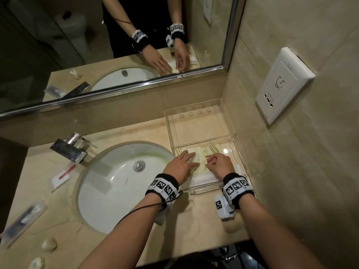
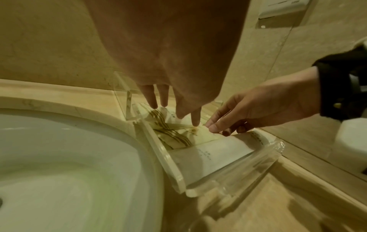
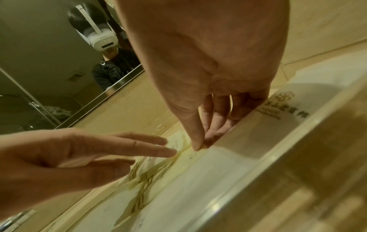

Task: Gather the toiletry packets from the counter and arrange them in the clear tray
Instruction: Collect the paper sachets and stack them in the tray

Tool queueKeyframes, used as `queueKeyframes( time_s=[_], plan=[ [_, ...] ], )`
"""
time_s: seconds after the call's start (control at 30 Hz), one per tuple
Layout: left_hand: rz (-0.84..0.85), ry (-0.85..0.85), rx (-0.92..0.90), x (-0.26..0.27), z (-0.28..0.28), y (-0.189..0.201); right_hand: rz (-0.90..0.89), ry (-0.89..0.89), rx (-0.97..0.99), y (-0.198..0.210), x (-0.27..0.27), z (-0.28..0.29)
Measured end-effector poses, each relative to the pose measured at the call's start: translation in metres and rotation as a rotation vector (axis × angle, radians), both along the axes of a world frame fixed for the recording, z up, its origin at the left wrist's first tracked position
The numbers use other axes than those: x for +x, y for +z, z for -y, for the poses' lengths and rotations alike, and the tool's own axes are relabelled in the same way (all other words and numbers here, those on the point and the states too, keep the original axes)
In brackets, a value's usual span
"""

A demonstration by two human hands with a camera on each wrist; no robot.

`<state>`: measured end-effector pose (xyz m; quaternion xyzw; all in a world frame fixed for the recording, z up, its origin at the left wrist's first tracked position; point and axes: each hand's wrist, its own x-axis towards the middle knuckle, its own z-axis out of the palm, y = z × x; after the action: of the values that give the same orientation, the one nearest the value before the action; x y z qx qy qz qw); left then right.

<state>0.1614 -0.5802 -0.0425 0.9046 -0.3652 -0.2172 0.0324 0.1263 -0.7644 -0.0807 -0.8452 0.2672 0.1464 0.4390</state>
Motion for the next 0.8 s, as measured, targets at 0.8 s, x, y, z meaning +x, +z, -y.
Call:
queueKeyframes(
  time_s=[0.8],
  plan=[
    [-0.036,0.165,-0.201,0.001,-0.001,-0.007,0.047,-0.034,0.052,-0.003,0.001,0.000]
  ],
)
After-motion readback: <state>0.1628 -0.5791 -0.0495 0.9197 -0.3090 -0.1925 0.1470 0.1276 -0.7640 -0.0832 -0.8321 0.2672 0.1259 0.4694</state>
